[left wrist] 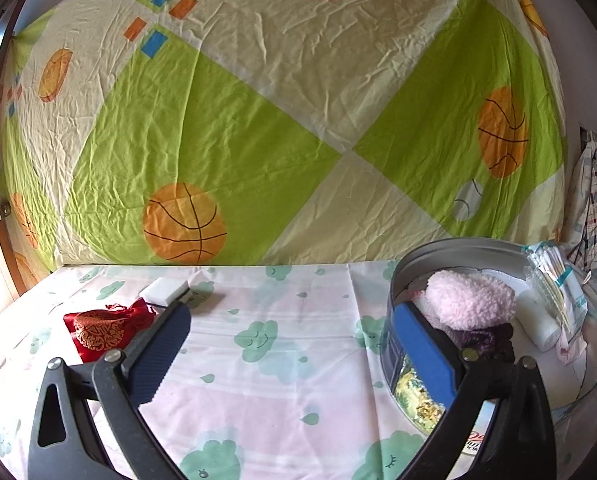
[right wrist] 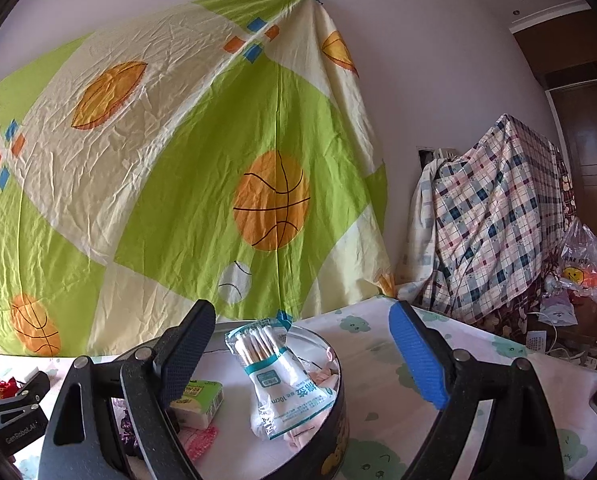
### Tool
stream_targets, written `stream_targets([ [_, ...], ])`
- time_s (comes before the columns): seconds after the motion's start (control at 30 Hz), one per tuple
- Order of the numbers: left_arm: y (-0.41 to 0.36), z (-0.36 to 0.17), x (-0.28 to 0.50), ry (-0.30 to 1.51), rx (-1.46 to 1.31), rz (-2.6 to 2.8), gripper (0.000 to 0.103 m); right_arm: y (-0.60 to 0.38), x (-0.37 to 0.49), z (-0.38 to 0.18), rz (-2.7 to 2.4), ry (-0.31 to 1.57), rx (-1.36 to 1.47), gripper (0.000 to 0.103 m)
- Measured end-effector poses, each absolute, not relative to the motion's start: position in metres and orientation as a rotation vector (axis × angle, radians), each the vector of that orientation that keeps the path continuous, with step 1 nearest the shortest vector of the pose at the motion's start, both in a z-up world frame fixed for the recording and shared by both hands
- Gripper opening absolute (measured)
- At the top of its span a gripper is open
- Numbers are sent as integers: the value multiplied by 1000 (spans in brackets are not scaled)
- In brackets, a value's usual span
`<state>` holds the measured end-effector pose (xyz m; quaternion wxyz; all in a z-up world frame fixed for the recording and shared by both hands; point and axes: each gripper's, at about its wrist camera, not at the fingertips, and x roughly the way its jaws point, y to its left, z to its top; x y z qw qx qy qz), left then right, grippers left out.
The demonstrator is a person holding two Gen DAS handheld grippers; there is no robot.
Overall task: Organize soft objects
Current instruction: 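Withdraw both open grippers from the tin toward the red pouch and sponge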
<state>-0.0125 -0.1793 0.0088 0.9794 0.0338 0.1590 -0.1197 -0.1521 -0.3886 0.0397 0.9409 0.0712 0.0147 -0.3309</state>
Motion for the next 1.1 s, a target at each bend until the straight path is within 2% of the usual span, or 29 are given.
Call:
stream_targets([
  [1.1,-82,0,39,393,3,-162,103,-254,-83,32,-499,83,87,90],
])
